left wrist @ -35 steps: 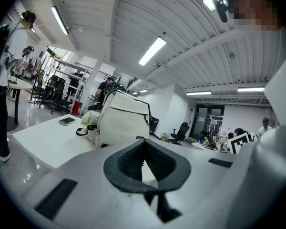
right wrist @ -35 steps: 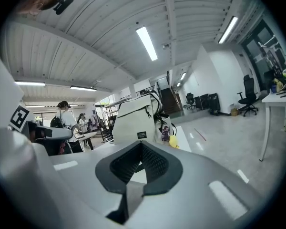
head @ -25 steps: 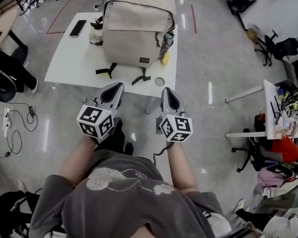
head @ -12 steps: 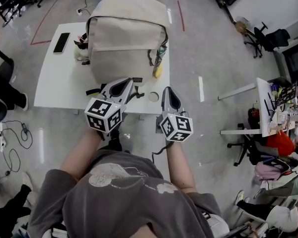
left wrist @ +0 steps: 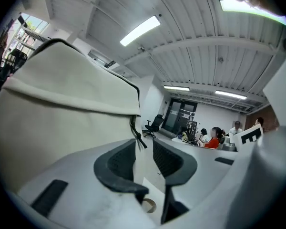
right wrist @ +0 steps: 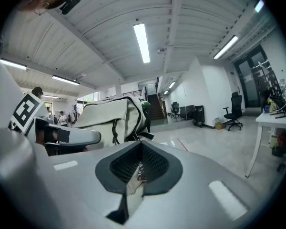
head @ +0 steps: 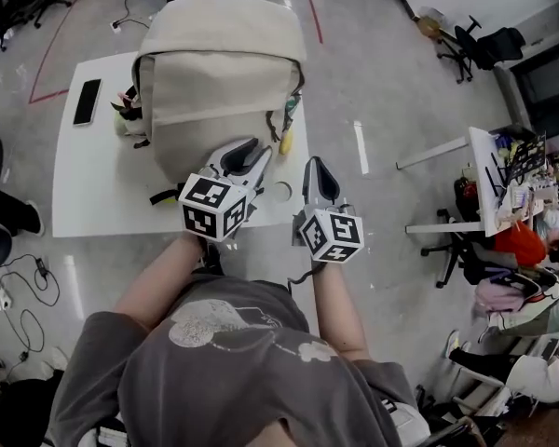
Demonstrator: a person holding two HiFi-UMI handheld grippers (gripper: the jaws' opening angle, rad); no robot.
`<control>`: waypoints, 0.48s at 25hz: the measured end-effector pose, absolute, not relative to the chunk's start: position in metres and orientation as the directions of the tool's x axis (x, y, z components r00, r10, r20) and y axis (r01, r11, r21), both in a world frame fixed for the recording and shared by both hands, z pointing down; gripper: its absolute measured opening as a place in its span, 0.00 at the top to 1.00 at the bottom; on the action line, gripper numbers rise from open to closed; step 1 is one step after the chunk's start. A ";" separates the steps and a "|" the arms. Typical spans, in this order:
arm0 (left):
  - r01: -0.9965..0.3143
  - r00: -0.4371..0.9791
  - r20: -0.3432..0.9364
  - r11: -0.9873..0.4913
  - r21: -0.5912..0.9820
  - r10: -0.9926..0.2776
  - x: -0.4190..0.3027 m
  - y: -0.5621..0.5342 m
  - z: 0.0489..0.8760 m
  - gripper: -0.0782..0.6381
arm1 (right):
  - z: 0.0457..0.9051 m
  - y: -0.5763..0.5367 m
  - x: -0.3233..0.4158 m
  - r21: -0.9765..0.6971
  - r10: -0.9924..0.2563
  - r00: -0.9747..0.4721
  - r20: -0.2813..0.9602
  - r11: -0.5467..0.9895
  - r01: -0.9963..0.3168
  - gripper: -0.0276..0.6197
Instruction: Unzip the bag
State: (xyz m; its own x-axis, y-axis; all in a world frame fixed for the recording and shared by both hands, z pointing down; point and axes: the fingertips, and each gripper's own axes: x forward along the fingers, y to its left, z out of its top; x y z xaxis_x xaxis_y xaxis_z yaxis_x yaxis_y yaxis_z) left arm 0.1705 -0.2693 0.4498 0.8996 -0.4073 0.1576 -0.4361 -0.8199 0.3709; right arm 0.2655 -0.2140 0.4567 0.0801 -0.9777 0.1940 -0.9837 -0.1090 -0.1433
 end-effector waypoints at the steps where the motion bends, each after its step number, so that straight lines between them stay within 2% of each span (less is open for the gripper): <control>1: -0.428 0.904 0.160 -0.823 0.374 -0.397 0.175 -0.271 0.451 0.72 | 0.458 -0.214 0.267 -0.142 -0.976 0.092 0.196 -0.121 -0.982 0.96; 7: -0.434 0.901 0.180 -0.811 0.393 -0.394 0.191 -0.286 0.452 0.67 | 0.455 -0.225 0.271 -0.104 -0.976 0.103 0.190 -0.124 -0.987 0.96; 12: -0.480 0.877 0.206 -0.773 0.416 -0.434 0.199 -0.297 0.458 0.68 | 0.454 -0.228 0.278 -0.129 -0.979 0.085 0.183 -0.109 -0.986 0.96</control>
State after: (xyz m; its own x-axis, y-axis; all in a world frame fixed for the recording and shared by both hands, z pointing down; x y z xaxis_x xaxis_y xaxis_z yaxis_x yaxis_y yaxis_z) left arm 0.1987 -0.2972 0.4580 0.8771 -0.4341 0.2057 -0.4799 -0.7726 0.4158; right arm 0.2780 -0.2278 0.4535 0.0847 -0.9794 0.1833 -0.9856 -0.1093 -0.1289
